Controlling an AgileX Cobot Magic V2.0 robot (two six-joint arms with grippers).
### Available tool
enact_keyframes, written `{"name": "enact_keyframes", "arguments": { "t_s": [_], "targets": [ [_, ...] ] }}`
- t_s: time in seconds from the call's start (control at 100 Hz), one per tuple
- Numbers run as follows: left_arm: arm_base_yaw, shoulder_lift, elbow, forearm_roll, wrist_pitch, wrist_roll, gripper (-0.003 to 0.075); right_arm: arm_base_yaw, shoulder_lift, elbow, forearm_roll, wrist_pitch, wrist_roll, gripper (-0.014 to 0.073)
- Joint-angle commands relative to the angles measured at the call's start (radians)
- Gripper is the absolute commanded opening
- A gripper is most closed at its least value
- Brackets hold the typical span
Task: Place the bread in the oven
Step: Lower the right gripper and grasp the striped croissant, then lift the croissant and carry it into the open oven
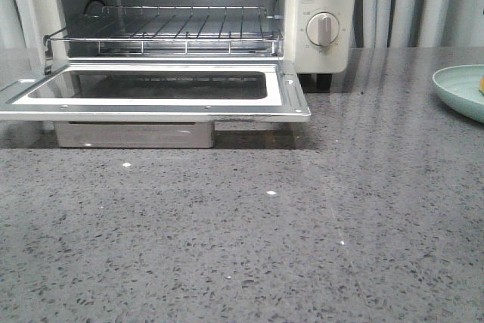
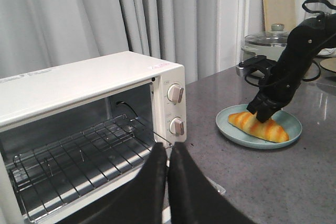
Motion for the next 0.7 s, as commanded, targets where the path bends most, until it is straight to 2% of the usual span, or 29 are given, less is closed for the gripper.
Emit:
{"name": "enact_keyframes", "arguments": {
  "t_s": [0.0,0.28,0.42,0.69],
  "targets": [
    [-0.009,-0.008,-0.033,0.024,-0.112,-0.001,-0.0022,-0.002,-0.028,-0.027,-0.020,-0.010,-0.004,-0.0071],
    [0.018,-0.024,-0.105,0.089,-0.130,-0.001,-0.0022,0.004,-0.086,-0.027,-0.020,0.007,-0.008,-0.0071],
    [0.095,-0.024,-0.137,0.110,-0.100,-0.001,-0.0022,0.056,-0.144,-0.027,-0.020,0.008,-0.069,-0.0071],
    [0.308,-0.024,-0.149,0.080,-0.100,-0.008,-0.0022,0.220,-0.225,-0.027,-0.020,0.059,-0.074,-0.0071]
  ]
}}
